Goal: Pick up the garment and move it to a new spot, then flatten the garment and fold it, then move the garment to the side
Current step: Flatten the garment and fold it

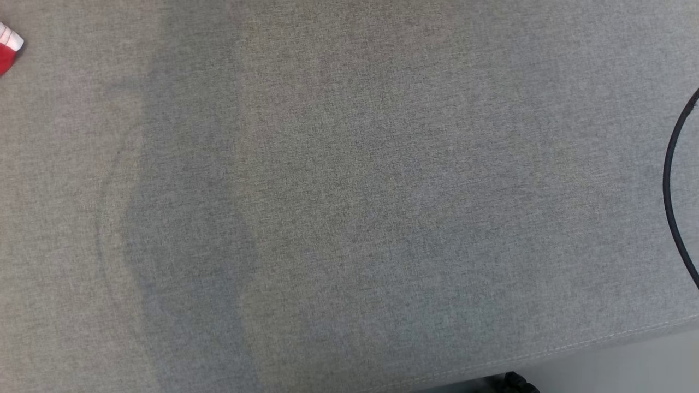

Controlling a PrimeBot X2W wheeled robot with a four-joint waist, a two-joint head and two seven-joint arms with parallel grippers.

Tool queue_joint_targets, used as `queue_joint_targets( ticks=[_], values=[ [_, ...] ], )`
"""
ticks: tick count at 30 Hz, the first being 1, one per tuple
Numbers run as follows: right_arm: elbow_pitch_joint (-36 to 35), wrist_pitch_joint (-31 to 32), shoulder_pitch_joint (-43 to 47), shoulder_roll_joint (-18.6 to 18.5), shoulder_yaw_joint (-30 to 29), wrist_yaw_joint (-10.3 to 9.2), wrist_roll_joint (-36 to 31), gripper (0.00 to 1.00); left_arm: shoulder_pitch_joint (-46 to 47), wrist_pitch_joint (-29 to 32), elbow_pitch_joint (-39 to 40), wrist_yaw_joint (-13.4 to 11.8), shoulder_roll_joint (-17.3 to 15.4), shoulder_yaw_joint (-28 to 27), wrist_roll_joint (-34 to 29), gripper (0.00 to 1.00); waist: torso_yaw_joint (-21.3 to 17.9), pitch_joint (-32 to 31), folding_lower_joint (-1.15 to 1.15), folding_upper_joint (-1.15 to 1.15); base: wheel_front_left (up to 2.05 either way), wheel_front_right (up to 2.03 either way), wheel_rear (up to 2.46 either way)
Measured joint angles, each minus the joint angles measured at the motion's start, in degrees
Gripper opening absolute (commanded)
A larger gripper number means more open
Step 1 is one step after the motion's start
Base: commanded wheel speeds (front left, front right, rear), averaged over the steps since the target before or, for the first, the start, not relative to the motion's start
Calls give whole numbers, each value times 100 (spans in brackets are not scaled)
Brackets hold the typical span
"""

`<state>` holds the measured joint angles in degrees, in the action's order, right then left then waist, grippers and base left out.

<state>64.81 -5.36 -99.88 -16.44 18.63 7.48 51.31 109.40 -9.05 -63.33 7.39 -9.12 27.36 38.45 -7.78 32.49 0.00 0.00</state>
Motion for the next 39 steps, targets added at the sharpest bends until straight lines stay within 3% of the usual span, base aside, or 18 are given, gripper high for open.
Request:
queue_joint_targets(
  ticks=[7, 14, 20, 24, 33, 39],
  values=[
    [42, -202, 90, 34, 124, 0, 75, 0, -125, -170, 60, 0, 13, 183, 212, 0, 22, -90, 0, 0, 0, 0, 0],
    [-446, -398, 1294, 132, 422, 0, 420, 0, -1636, -452, 649, 1, -300, 466, 762, 0, 19, -433, 0, 0, 0, 0, 0],
    [-1103, -485, 2859, -69, 769, 0, 773, 0, -3526, -573, 1441, 1, -571, 402, 1053, 0, 67, -855, -1, 0, 0, 0, 0],
    [-1593, -555, 4019, -209, 981, 1, 1032, 0, -4937, -597, 2335, -90, -698, -35, 1032, 0, 140, -1160, -1, 0, 0, 0, 0],
    [-2594, -753, 6369, -421, 1007, 1, 1717, 0, -8146, -599, 4285, -621, -519, -831, 686, 0, 328, -1807, -1, 0, 0, 0, 0],
    [-2950, -847, 7522, -511, 826, 1, 1914, 0, -9721, -606, 4914, -799, -318, -979, 558, 0, 388, -2135, -1, 0, 0, 0, 0]
  ],
)
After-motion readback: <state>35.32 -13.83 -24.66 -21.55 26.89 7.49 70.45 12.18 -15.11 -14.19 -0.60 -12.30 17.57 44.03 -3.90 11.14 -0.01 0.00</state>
